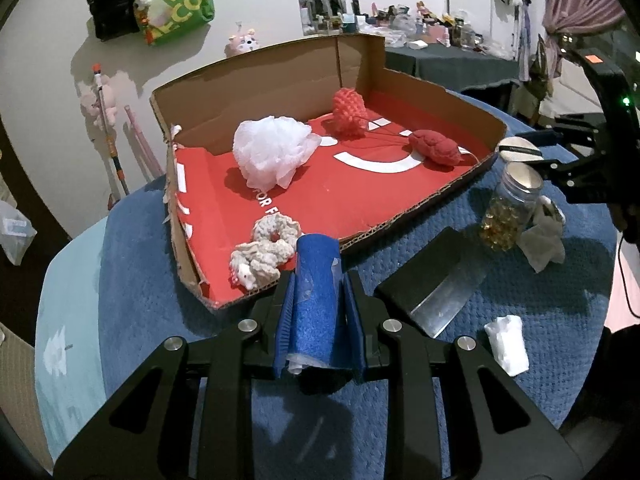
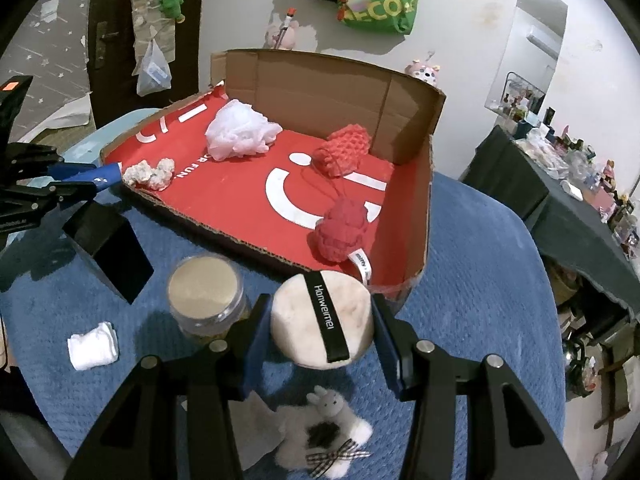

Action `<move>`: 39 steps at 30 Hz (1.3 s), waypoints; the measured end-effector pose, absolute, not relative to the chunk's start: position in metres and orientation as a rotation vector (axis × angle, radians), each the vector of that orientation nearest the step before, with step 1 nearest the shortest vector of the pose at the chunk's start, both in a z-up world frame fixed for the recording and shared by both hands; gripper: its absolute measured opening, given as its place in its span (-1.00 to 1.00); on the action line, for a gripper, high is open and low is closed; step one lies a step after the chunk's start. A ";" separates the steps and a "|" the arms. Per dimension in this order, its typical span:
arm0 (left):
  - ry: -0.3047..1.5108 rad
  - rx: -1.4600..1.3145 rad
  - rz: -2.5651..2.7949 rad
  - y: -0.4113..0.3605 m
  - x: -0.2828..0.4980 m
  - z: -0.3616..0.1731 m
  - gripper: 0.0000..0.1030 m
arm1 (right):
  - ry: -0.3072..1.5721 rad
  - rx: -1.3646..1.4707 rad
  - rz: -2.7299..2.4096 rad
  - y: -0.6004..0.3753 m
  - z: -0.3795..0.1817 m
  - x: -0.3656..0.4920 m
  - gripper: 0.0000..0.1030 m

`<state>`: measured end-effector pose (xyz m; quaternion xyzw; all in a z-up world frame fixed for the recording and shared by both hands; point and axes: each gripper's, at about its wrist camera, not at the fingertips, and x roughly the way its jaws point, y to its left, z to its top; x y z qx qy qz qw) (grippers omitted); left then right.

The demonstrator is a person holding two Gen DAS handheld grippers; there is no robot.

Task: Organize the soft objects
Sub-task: 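Carry the powder puff and blue roll over the red box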

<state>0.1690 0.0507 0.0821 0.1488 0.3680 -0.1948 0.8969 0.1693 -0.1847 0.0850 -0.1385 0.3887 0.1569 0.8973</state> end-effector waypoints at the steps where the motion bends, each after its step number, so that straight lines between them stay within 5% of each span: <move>1: 0.762 0.315 -0.407 0.050 0.170 0.083 -0.55 | 0.806 -0.297 0.326 -0.184 0.086 0.171 -0.01; 39: 0.972 0.247 -0.554 0.000 0.288 0.054 -0.55 | 0.991 -0.320 0.603 -0.118 0.064 0.288 -0.01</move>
